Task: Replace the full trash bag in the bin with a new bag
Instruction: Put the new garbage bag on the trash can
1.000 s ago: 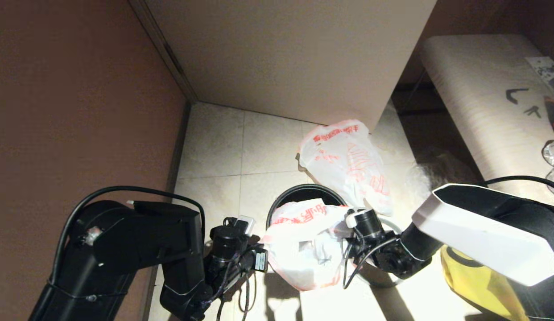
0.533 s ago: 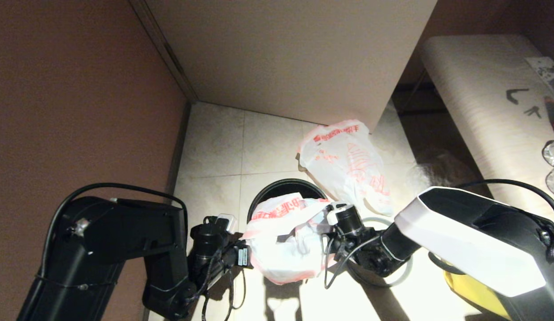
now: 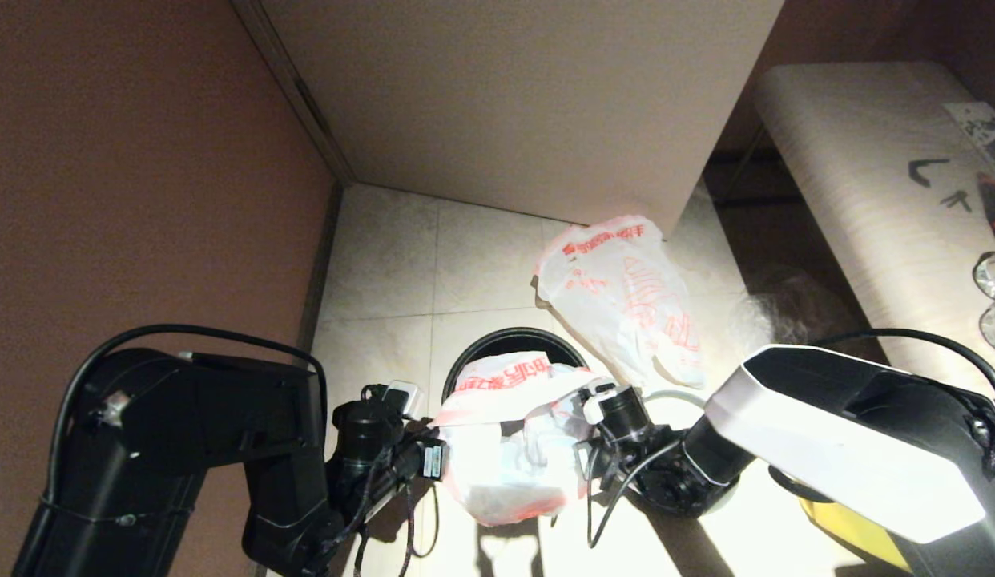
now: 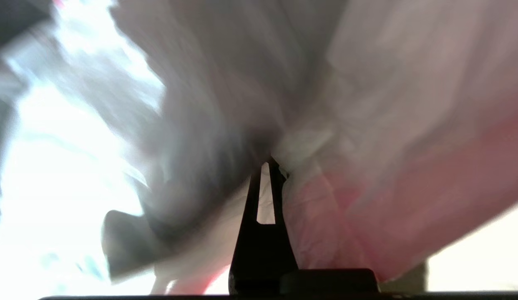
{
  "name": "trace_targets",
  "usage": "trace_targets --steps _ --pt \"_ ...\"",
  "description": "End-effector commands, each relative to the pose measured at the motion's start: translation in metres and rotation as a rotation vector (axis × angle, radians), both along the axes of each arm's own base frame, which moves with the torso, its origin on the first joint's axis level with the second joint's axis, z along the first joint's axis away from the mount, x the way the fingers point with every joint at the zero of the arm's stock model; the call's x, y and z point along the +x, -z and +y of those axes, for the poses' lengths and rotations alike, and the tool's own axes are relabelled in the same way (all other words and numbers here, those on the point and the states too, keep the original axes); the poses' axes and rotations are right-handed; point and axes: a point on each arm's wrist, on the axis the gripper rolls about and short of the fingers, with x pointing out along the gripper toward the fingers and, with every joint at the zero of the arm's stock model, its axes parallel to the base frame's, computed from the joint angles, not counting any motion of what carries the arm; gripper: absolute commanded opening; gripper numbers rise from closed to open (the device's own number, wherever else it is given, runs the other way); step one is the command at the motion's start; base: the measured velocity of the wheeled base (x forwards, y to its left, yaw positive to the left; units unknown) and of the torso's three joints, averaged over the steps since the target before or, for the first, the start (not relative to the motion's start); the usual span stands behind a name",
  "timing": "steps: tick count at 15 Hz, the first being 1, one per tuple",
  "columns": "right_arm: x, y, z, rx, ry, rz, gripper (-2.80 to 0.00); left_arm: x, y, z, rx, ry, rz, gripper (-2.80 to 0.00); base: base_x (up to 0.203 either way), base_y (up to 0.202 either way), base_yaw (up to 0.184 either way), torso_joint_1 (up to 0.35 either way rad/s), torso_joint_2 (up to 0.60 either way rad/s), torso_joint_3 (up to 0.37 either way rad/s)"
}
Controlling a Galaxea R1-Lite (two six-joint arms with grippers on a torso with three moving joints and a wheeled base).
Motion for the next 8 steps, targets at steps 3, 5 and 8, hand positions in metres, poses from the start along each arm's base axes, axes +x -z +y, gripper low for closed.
trace_targets --steps 3,5,8 --pt "-0.016 -0.005 -0.012 -0.018 0.023 -0.008 -2.8 -0.012 0.002 0.001 0.004 0.009 0.023 -2.8 0.0 0.0 0.0 0.0 0.0 0.0" --pt "-0.025 -0.001 -0.017 -0.032 0.025 0.007 -2.8 -0.017 0.009 0.002 0.006 0.011 0.025 -2.8 0.0 0.0 0.0 0.0 0.0 0.0" --pt "-0.027 0.016 -0.02 -0.048 0.026 0.029 -2.8 -0.024 0.021 0.006 0.022 0.013 0.038 -2.8 0.0 0.0 0.0 0.0 0.0 0.0"
